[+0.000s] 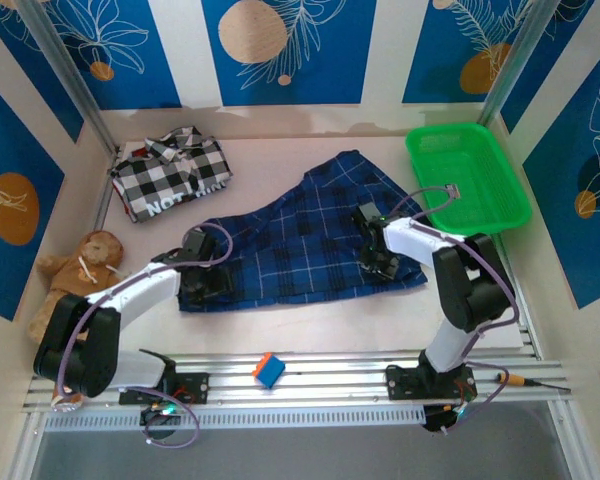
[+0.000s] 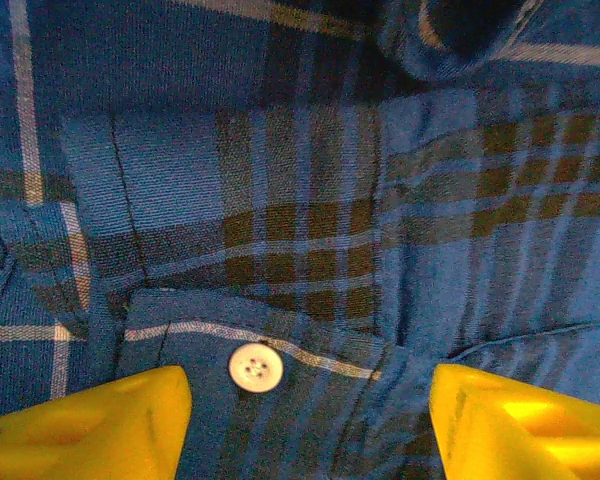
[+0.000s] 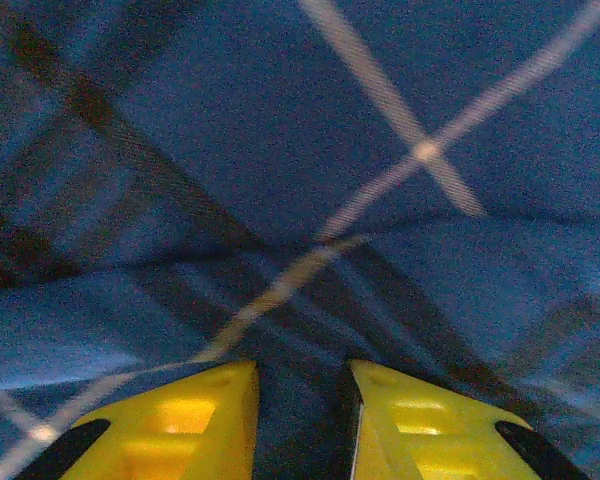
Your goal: Fold and stack the long sleeve shirts
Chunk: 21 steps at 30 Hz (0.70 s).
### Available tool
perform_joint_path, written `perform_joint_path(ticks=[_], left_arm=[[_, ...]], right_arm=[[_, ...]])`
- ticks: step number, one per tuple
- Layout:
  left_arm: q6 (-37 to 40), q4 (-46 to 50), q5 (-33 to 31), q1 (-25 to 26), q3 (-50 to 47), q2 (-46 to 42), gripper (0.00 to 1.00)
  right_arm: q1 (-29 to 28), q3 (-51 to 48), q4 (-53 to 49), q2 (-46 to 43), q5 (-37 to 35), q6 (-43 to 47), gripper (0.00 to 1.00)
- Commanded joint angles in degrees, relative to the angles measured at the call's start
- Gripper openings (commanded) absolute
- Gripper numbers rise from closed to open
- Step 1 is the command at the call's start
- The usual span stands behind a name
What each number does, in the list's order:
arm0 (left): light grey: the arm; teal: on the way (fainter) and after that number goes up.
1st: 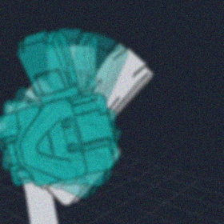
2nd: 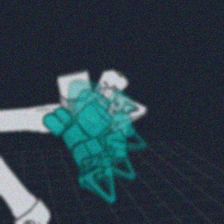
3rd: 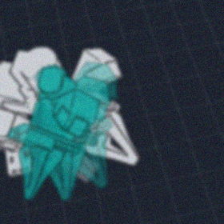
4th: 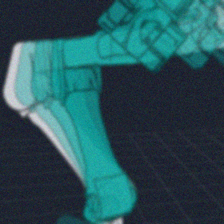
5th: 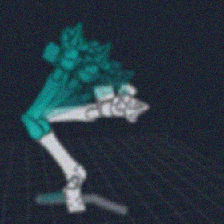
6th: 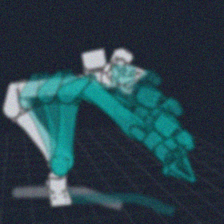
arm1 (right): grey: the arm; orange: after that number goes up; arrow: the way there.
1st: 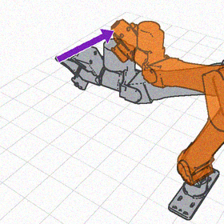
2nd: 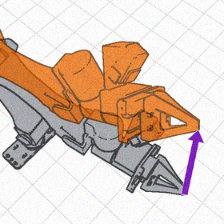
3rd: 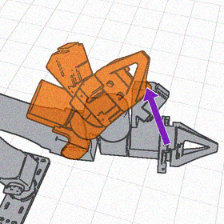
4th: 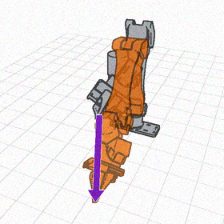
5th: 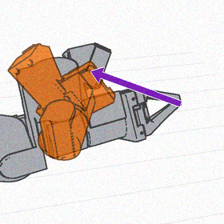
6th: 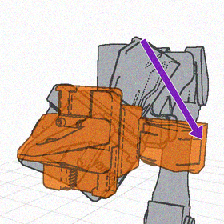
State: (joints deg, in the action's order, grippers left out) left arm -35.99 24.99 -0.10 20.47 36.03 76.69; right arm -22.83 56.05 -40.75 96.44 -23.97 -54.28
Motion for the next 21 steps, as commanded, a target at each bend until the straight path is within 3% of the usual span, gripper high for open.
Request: perform_joint_path(ticks=[1, 6, 12, 16, 21], left_arm=[[1.3, -0.2, 0.3, -0.7, -2.9, 0.1, 0.65], [0.6, -0.1, 3.2, -0.6, -4.7, -1.5, 0.63], [-0.1, 5.4, 8.4, 1.3, -3.9, -9.9, 0.65], [1.4, 14.0, 5.5, 1.2, 4.2, -16.4, 0.73], [9.4, 20.5, 0.9, 0.9, 17.5, -10.5, 0.77]], right_arm=[[0.4, -4.1, -5.4, -3.8, -3.1, -4.1, 0.3], [1.0, -9.1, -6.9, -9.2, -3.7, -4.8, 0.3], [2.6, -10.8, -8.8, -11.7, -5.0, -4.1, 0.3], [3.1, -9.7, -10.2, -14.3, -5.7, -3.4, 0.3], [2.7, -8.1, -11.6, -18.6, -6.4, -1.5, 0.3]])
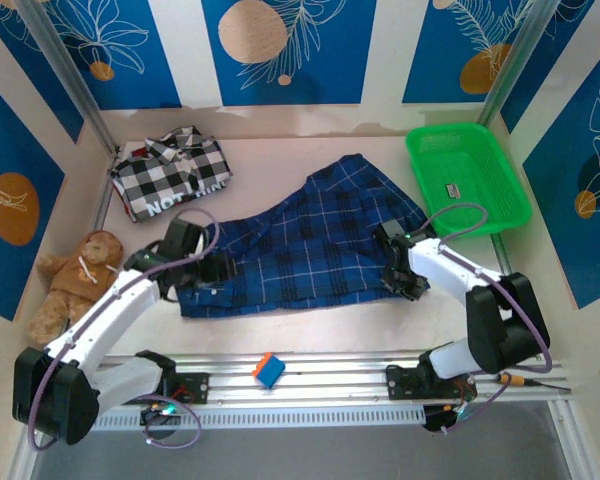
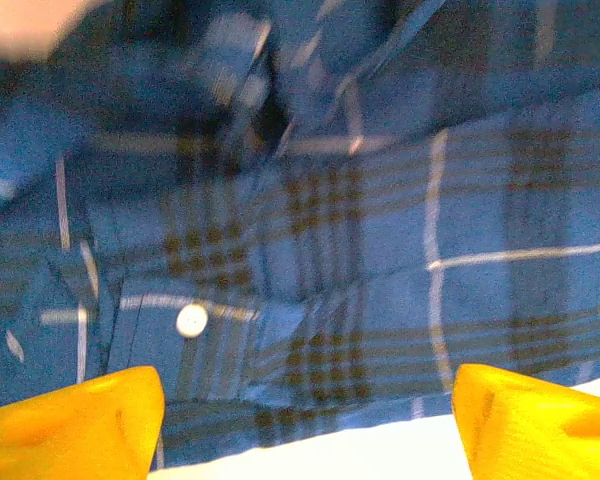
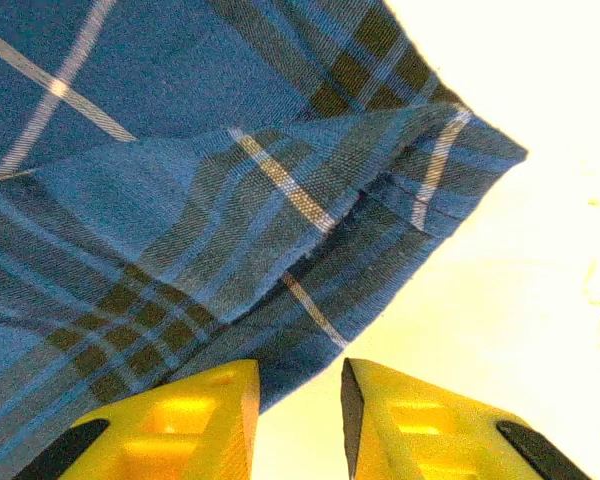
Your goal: Fold and stack the long sleeve shirts
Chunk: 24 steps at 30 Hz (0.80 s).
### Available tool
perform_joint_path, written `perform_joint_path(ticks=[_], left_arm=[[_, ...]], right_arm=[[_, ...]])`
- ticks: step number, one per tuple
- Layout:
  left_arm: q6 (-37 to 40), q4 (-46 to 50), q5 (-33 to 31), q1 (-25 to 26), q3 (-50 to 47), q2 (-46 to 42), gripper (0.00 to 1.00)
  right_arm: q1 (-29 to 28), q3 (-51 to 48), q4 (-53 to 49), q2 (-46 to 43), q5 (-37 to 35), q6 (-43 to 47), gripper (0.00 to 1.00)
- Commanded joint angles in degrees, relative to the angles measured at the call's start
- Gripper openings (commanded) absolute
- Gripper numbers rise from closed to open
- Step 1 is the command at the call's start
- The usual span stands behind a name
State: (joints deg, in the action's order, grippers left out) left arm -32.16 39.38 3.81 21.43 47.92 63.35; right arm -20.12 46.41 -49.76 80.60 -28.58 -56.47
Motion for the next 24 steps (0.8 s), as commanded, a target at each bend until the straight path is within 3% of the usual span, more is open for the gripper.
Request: perform_joint_path(ticks=[1, 4, 7, 10, 17, 24], left_arm=[[8.2, 6.8, -3.8, -0.1, 8.0, 5.4, 0.77], [15.5, 7.9, -3.1, 0.3, 14.2, 12.2, 0.76], [21.5, 10.5, -5.3, 0.4, 18.8, 18.6, 0.74], [23.1, 14.0, -7.7, 0.7, 21.2, 22.7, 0.69], [17.1, 9.1, -3.0, 4.1, 15.6, 20.8, 0.69], [20.0, 11.0, -11.5, 8.9, 23.3, 30.4, 0.64]], right_arm=[[-0.2, 1.6, -2.3, -3.9, -1.7, 1.1, 0.31], [-0.9, 1.7, -0.2, -6.6, 0.5, 3.9, 0.38], [-2.2, 2.0, 2.5, -7.7, 3.4, 7.3, 0.52], [-3.7, 2.7, 5.6, -6.9, 6.7, 10.1, 0.6], [-5.4, 9.2, 9.0, 3.2, 8.3, 14.2, 0.61], [-5.5, 13.3, 11.0, 12.3, 9.9, 14.9, 0.6]])
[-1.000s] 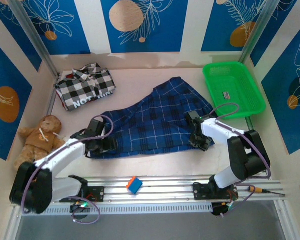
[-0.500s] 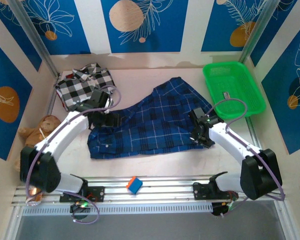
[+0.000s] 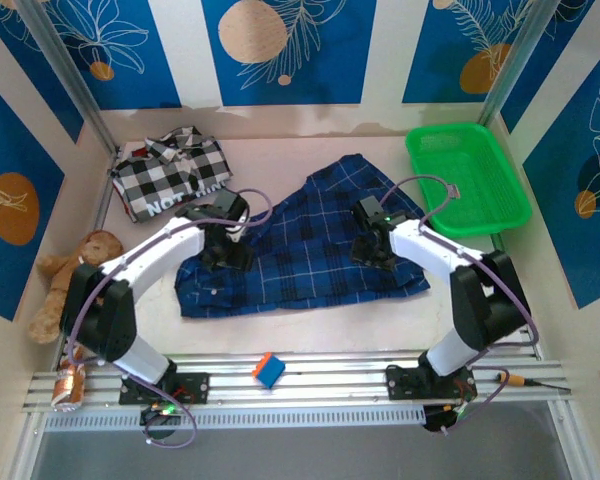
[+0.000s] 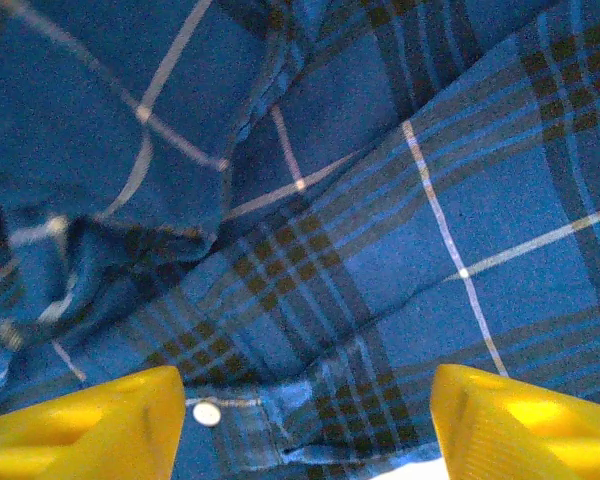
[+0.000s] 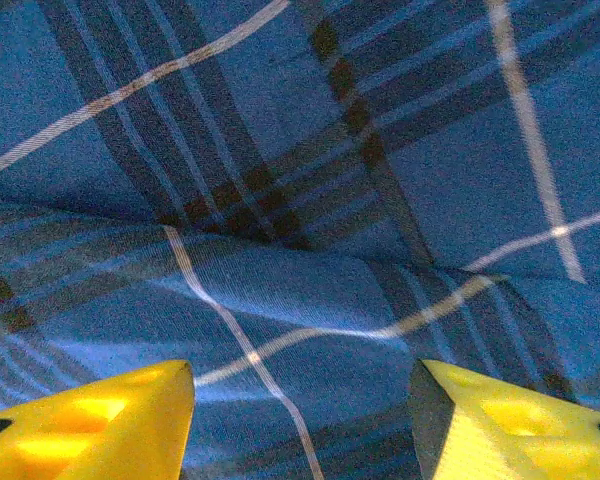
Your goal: Fold and stack the long sleeve shirts
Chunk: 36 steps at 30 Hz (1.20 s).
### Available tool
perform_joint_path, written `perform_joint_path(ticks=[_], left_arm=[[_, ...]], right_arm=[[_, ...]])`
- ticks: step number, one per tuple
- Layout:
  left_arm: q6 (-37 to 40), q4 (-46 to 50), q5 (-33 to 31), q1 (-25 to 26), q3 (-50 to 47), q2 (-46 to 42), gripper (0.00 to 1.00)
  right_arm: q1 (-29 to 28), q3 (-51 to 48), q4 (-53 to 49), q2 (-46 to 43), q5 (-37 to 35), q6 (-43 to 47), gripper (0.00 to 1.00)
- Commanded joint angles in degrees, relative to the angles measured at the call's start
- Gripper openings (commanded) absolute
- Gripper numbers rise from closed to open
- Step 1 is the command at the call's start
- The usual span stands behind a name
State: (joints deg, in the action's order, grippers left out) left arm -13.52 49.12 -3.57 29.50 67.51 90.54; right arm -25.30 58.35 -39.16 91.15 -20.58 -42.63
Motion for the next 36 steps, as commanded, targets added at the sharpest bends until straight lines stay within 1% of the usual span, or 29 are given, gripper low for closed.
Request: perform_joint_path(ticks=[1, 5, 8, 14, 16, 20, 23, 31, 33, 36], left_arm=[[1.9, 1.9, -5.6, 1.0, 4.7, 4.8, 0.64], [3.9, 2.8, -10.1, 1.1, 7.4, 8.6, 0.61], [5.2, 2.1, -10.5, 1.2, 8.8, 10.9, 0.59], [6.0, 1.8, -13.1, 1.1, 10.8, 15.9, 0.56], [6.0, 1.9, -15.5, 1.1, 11.4, 17.2, 0.53], [6.4, 1.5, -17.9, 1.0, 12.0, 18.8, 0.49], [6.9, 1.1, -19.4, 1.0, 12.6, 19.9, 0.41], [9.5, 2.3, -21.0, -0.8, 16.1, 20.6, 0.05], [10.8, 3.0, -21.3, -1.4, 18.1, 20.1, 0.03], [13.0, 3.6, -21.3, -3.0, 21.8, 19.3, 0.02]], right_arm=[[-0.4, 1.3, 0.8, 2.3, 2.4, 1.0, 0.6], [-0.7, 0.7, 1.8, 3.1, 3.1, 0.8, 0.59], [-0.7, -0.3, 2.5, 3.1, 3.1, 0.7, 0.59], [-0.2, -1.8, 3.2, 3.1, 3.0, 0.4, 0.59], [-0.1, -2.2, 3.4, 3.3, 3.0, 0.3, 0.59], [-0.1, -3.3, 3.7, 3.2, 2.8, 0.2, 0.59], [0.1, -4.2, 4.1, 3.1, 2.8, -0.1, 0.59], [0.3, -5.3, 3.8, 3.5, 2.0, -0.9, 0.58], [0.5, -4.8, 2.0, 4.4, 0.9, -2.2, 0.57], [1.0, -3.9, -1.3, 6.3, -1.7, -4.4, 0.54]])
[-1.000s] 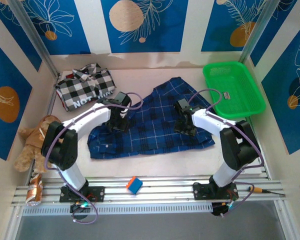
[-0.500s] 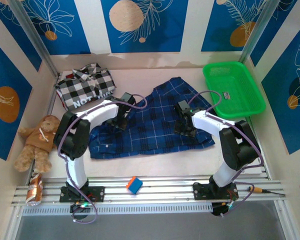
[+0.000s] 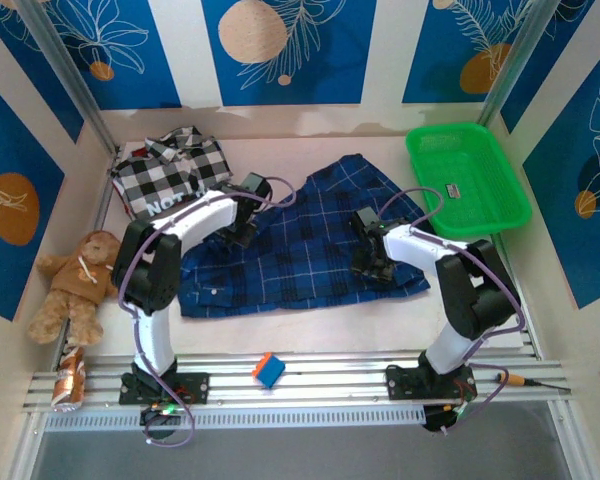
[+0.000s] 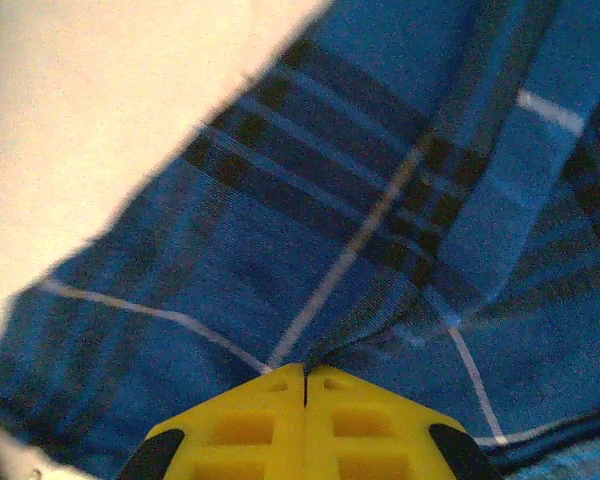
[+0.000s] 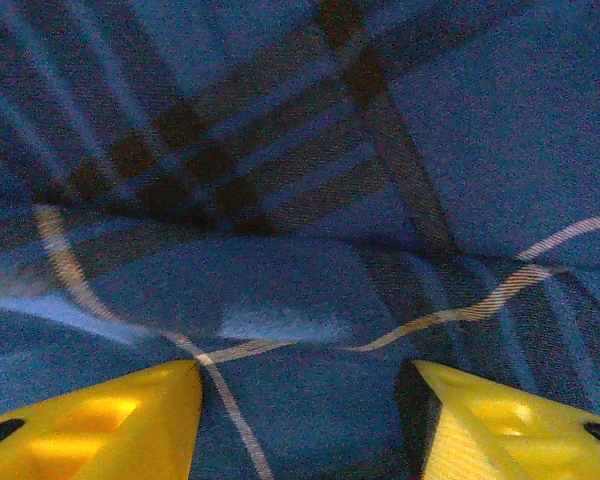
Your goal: Fold and stack the long sleeve shirts
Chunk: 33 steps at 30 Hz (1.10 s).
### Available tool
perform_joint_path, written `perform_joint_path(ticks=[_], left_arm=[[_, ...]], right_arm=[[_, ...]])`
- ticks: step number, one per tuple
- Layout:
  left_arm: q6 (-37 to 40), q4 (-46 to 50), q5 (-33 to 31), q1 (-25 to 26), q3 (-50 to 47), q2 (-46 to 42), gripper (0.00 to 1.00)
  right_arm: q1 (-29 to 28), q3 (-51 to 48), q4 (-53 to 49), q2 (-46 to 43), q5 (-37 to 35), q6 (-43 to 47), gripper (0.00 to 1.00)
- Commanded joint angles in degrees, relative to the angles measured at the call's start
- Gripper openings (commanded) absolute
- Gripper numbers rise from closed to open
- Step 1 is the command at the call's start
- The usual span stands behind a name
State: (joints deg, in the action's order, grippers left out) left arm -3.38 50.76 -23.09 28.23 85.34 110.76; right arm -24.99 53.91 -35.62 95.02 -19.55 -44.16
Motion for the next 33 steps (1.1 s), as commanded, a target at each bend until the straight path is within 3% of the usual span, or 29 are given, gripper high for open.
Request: perform_joint_path(ticks=[1, 11, 18, 24, 26, 30, 33], left_arm=[[3.7, 2.3, -2.0, -2.4, 5.6, -0.8, 0.02], [9.9, 4.5, -1.5, -8.4, 19.5, 5.5, 0.02], [11.6, 3.7, 1.3, -12.5, 22.0, 9.3, 0.02], [13.3, 1.8, 0.5, -14.1, 24.5, 12.3, 0.1], [13.5, 1.2, -0.9, -14.3, 26.2, 13.8, 0.19], [9.6, -0.1, -6.0, -15.0, 28.7, 14.1, 0.59], [5.0, -1.8, -6.3, -15.1, 26.1, 7.6, 0.73]], right_arm=[[0.7, 0.8, -5.5, 3.0, -3.3, -3.3, 0.53], [0.0, 0.2, -8.0, 3.7, -5.2, -4.1, 0.5], [-0.1, 0.1, -8.4, 3.5, -5.6, -3.4, 0.49], [-0.7, 0.4, -9.5, 4.0, -6.5, -3.6, 0.49], [-1.0, 0.7, -10.7, 4.3, -7.3, -4.1, 0.49], [-1.8, 0.7, -12.5, 3.8, -7.9, -5.3, 0.49], [-2.7, 0.4, -13.7, 2.7, -8.4, -6.1, 0.49]])
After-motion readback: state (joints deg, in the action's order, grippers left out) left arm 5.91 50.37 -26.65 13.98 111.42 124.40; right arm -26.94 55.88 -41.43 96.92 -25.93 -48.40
